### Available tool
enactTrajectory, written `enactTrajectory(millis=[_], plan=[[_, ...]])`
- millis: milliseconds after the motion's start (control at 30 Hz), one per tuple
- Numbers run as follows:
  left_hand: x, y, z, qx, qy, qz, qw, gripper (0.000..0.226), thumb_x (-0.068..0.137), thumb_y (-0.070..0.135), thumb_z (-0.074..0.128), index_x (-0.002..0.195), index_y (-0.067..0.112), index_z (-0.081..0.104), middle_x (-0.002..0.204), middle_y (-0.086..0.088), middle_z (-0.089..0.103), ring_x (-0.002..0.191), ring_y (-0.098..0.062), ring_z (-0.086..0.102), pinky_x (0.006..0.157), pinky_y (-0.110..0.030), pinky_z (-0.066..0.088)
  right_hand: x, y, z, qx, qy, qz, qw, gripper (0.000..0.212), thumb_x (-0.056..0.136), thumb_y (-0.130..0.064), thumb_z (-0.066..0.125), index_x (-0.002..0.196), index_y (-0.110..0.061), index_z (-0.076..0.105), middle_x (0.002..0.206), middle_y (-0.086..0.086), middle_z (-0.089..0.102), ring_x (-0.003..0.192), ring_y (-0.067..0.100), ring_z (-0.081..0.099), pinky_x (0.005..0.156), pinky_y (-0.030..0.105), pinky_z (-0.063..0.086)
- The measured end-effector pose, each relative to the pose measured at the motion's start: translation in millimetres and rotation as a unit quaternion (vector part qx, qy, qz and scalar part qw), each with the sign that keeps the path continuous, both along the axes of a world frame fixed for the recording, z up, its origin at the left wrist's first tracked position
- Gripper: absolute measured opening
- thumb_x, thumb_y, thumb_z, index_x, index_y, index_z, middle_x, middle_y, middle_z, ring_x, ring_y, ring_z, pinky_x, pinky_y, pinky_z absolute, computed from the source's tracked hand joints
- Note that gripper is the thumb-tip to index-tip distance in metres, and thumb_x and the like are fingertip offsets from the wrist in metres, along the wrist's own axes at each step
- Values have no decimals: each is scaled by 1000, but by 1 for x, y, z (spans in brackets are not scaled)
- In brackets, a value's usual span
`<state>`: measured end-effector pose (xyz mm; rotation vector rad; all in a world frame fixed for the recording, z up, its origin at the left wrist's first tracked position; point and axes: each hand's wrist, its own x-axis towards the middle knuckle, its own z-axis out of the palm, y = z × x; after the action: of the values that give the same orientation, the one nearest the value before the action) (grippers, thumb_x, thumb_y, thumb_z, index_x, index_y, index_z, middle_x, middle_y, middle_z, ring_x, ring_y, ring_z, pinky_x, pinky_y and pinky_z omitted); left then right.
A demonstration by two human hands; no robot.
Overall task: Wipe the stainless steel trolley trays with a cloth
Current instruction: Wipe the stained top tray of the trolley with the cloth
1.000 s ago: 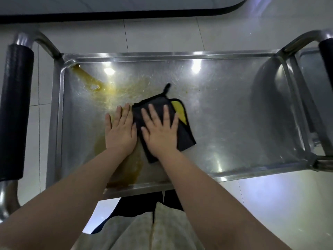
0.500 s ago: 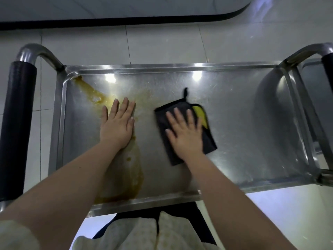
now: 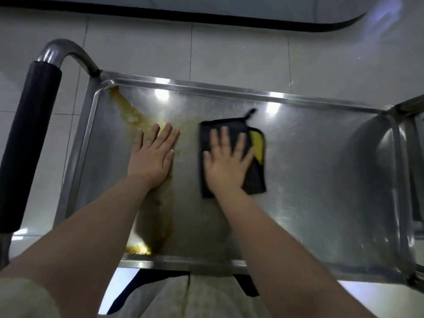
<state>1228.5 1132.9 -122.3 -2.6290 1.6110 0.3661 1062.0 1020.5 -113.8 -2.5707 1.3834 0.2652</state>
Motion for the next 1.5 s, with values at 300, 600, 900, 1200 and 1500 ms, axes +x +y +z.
enactTrajectory(millis=[300, 600, 900, 1200, 1500], plan=[[0, -1, 0, -9, -5, 8, 1000, 56, 98, 45, 8, 152, 31, -1, 160, 12, 0, 149, -14, 2, 119, -41, -10, -69, -103, 0, -20, -9, 110, 994, 60, 98, -57, 33, 153, -42, 14, 163, -11, 9, 150, 28, 3, 118, 53, 0], [3, -4, -5, -2, -22, -1, 1000, 57, 99, 44, 9, 154, 29, 1, 163, 7, 5, 150, -18, 2, 120, -47, -4, -49, -154, 1, 8, 11, -251, 968, 60, 99, -55, 15, 154, -40, -1, 163, -13, -9, 148, 34, -12, 112, 66, -5], [-2, -6, 0, 1, -15, 24, 1000, 68, 96, 45, 8, 153, 10, -1, 162, -8, -1, 148, -17, -10, 120, -48, -4, 91, -43, -1, 32, -17, 199, 979, 59, 99, -56, 15, 154, -39, 4, 164, -10, 3, 149, 31, -6, 114, 60, -13], [-1, -8, -5, -13, -6, 11, 1000, 65, 97, 44, 15, 155, 13, 13, 163, -6, 8, 150, -21, 4, 119, -49, -2, -84, -189, 1, -30, -4, -140, 990, 62, 97, -57, 21, 155, -36, 12, 164, -4, 8, 149, 33, 6, 117, 56, 4], [3, -6, -9, -26, -7, 15, 1000, 65, 98, 45, 12, 156, 15, 8, 163, -5, 5, 150, -19, -1, 119, -48, -5, 5, -146, -1, -10, -14, -263, 965, 61, 100, -53, 20, 155, -34, 2, 164, -9, -4, 148, 38, -6, 113, 65, -4]])
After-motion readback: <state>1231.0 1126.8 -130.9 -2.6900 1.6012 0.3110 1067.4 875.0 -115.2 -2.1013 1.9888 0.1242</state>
